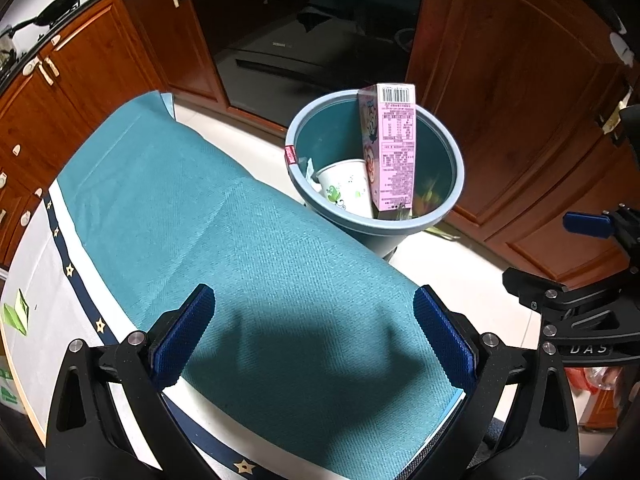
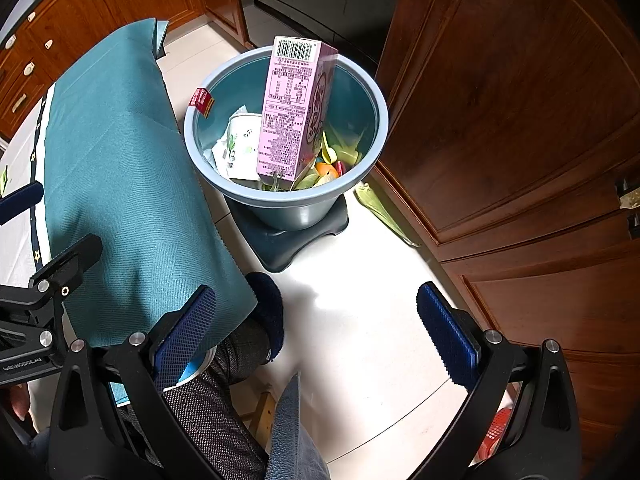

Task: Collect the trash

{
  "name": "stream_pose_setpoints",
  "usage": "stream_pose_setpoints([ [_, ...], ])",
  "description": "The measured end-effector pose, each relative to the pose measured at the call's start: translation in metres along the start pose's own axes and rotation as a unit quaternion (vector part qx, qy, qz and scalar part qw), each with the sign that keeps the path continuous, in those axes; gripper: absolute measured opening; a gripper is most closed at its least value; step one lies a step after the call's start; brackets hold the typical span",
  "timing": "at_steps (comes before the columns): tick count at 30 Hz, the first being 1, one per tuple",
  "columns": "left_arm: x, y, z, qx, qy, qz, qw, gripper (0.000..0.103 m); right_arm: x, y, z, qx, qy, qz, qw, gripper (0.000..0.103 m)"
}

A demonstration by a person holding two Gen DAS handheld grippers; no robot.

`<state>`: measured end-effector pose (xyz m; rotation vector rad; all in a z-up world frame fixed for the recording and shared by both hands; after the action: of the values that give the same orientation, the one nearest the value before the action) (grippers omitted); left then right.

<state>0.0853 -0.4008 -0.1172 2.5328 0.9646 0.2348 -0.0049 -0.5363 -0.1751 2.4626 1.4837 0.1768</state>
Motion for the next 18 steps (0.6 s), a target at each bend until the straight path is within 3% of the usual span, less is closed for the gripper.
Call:
stream_pose_setpoints([
  [18,0.0042,-0.0023,0.003,0.01,0.021,0.003,0.9997,0.099,-0.0004,0.0032,-0.0033,-0.002,-0.002,-0.005,1.0,0.096],
])
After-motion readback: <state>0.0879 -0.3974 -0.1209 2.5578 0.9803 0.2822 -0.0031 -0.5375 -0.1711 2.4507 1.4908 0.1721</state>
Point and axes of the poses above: each gripper's, at about its wrist camera, not at the fingertips, and z roughly the way its jaws point, x to its left, y to its top, the point moved 8 cm from there along z, roughly the way its jaws point, and after that the axes turned 2 degrees about -z, right-handed, at the moved point
